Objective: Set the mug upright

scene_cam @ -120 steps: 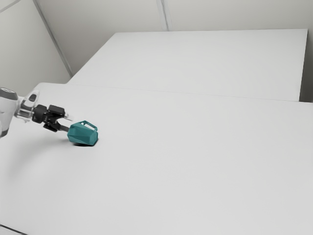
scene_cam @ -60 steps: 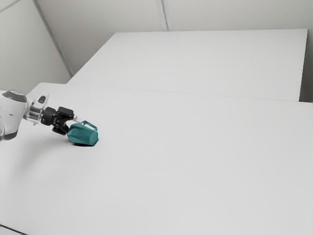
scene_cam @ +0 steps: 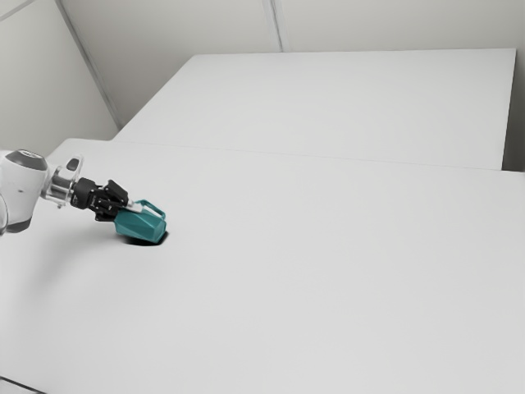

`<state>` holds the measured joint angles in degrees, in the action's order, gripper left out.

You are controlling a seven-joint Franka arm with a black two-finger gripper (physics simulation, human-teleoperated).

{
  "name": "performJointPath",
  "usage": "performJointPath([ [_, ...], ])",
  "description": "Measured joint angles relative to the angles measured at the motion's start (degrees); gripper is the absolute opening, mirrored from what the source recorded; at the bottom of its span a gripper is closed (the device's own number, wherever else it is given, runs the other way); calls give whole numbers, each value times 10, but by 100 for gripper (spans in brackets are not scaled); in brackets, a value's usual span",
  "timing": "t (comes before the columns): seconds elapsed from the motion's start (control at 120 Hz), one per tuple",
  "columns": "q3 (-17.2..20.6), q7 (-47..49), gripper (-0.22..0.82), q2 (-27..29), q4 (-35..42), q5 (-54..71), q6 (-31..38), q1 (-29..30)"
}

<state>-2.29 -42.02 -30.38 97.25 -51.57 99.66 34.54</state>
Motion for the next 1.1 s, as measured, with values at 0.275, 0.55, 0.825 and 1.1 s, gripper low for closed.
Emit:
performJointPath([
  [0.275, 1, 12, -12, 8, 0, 4, 7, -9],
  [0.55, -1, 27, -16, 48, -2, 29, 9, -52],
  [0.825, -14, 57, -17, 70, -20, 101, 10, -129],
  [1.1, -15, 115, -17, 76, -49, 219, 10, -198],
])
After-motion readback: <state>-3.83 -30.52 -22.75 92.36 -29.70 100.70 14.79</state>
